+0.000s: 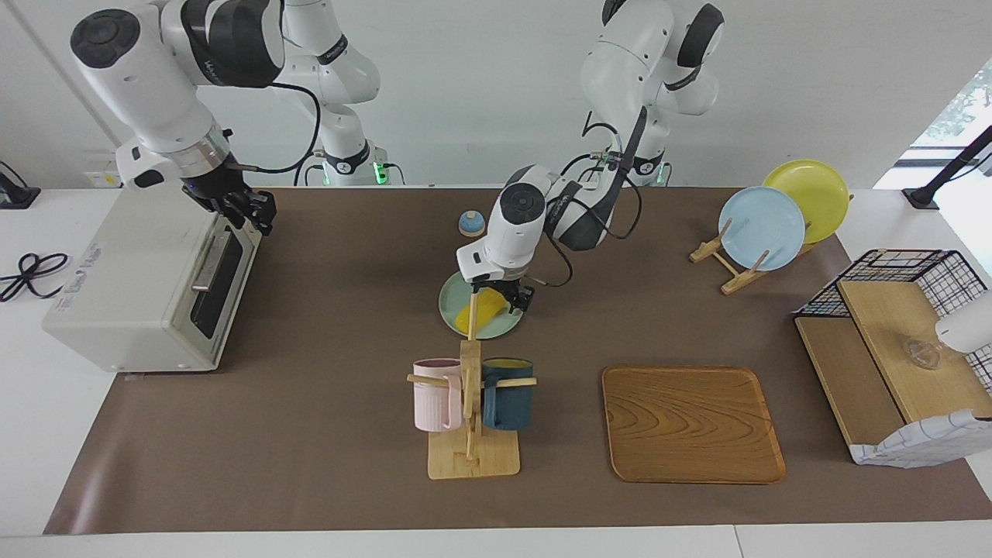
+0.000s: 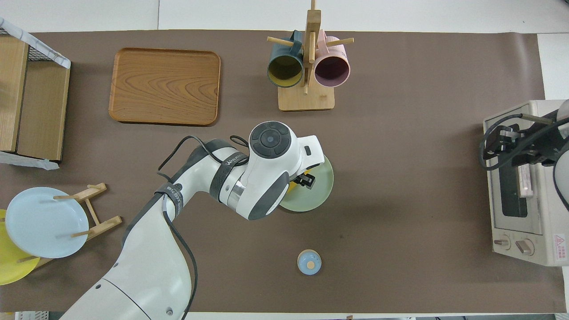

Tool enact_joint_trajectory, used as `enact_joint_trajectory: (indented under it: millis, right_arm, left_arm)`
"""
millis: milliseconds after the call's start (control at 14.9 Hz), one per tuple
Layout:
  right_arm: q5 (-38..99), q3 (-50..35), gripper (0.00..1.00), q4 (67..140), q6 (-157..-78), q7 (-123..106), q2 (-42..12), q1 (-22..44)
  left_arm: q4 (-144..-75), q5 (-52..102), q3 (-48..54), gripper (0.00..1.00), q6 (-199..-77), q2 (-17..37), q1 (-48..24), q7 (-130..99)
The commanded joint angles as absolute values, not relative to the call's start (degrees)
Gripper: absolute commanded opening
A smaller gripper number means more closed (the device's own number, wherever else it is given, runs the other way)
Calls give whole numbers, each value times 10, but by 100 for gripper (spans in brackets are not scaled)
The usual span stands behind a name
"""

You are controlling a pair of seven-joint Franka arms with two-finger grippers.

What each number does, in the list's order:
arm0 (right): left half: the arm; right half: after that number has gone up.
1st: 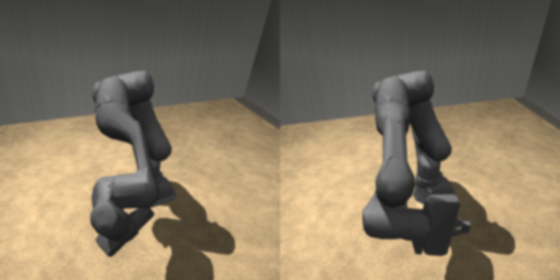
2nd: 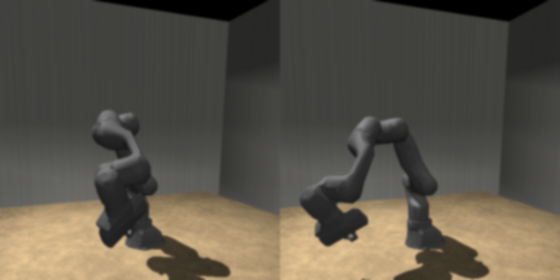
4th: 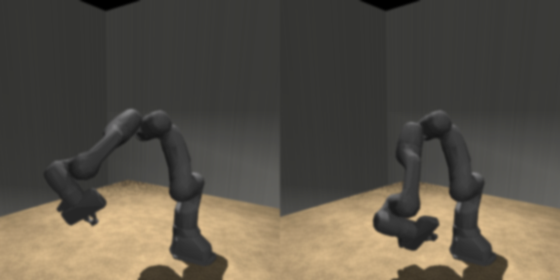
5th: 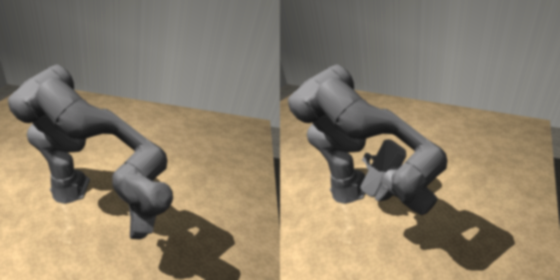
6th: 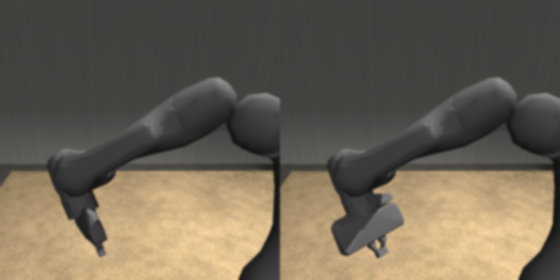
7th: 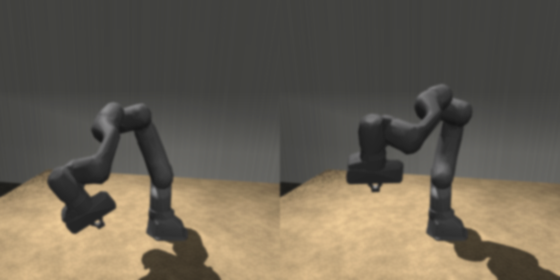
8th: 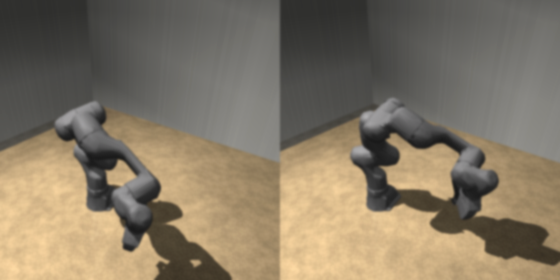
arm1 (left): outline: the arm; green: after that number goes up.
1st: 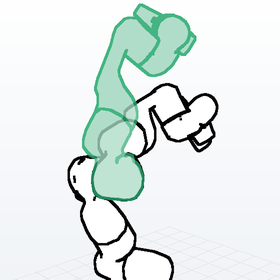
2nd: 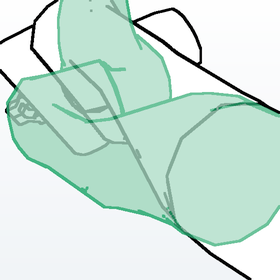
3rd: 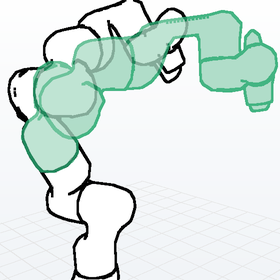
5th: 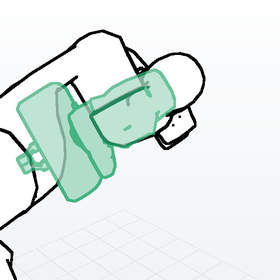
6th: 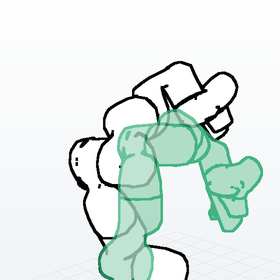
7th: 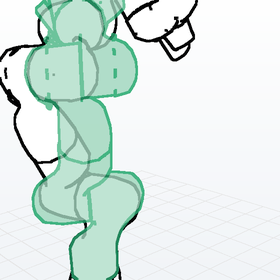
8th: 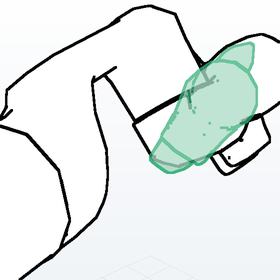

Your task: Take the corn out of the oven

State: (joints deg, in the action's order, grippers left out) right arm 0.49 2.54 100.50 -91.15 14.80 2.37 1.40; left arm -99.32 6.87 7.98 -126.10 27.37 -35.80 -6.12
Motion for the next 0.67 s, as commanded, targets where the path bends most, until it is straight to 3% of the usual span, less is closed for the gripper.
enact_joint_trajectory:
  millis: [0,334,602]
  right_arm:
    - [19,18,100,988,-893,141,20,12]
    - [14,10,100,991,-896,112,25,10]
    - [8,9,100,988,-910,38,25,11]
  left_arm:
    - [-1006,66,75,0,-1264,263,-366,-81]
    - [-972,101,74,0,-1226,258,-359,-91]
    - [-963,117,70,0,-1166,193,-295,-100]
